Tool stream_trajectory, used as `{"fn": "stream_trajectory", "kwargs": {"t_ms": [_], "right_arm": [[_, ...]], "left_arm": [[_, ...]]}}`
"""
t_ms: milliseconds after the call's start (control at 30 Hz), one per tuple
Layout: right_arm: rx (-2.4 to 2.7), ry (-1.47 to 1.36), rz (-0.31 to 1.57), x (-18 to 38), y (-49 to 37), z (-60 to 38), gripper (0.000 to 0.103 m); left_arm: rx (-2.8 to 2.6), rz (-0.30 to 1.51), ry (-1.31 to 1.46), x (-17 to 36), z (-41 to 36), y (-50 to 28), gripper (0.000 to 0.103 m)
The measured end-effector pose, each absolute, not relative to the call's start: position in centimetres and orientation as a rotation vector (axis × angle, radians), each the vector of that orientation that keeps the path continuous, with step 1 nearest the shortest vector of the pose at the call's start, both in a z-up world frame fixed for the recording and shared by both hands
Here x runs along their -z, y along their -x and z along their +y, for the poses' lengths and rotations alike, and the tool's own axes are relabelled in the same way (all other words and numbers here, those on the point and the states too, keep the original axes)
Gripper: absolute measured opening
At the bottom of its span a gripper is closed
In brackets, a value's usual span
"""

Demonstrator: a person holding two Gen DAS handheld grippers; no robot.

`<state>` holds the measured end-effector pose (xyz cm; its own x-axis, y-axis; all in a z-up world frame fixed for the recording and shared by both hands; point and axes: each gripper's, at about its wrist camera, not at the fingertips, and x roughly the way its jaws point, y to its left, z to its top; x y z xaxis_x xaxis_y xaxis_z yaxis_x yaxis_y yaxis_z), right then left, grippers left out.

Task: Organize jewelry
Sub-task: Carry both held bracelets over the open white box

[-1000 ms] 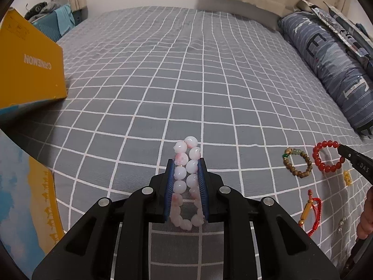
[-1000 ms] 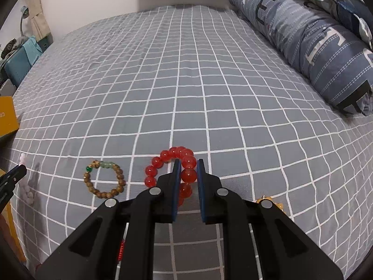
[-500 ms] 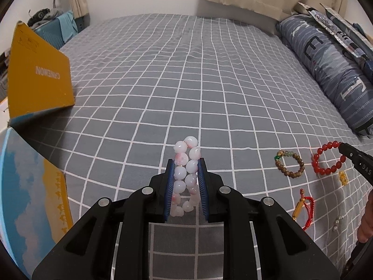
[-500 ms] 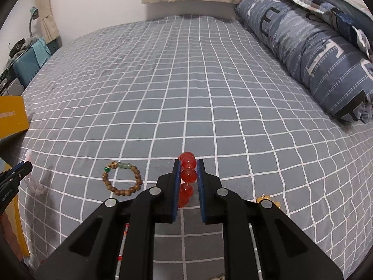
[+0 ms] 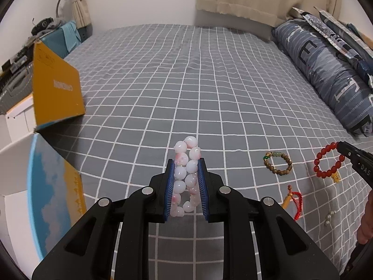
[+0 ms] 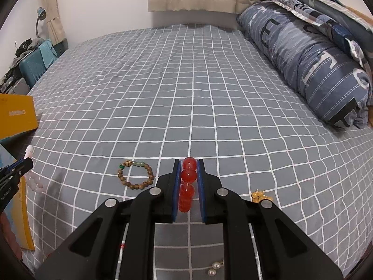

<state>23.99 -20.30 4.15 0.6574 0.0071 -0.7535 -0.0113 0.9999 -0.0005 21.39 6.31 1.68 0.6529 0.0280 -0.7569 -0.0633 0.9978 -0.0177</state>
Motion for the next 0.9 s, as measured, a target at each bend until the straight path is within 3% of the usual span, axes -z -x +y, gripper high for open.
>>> {"fn": "stream_trajectory", "kwargs": {"t_ms": [900], "right_arm": [[-0.104, 0.04, 0.773, -10.1, -17.6, -12.9, 0.013]], "left_arm": [[-0.124, 0.776, 0.056, -8.3, 10.5, -13.2, 0.019]]}}
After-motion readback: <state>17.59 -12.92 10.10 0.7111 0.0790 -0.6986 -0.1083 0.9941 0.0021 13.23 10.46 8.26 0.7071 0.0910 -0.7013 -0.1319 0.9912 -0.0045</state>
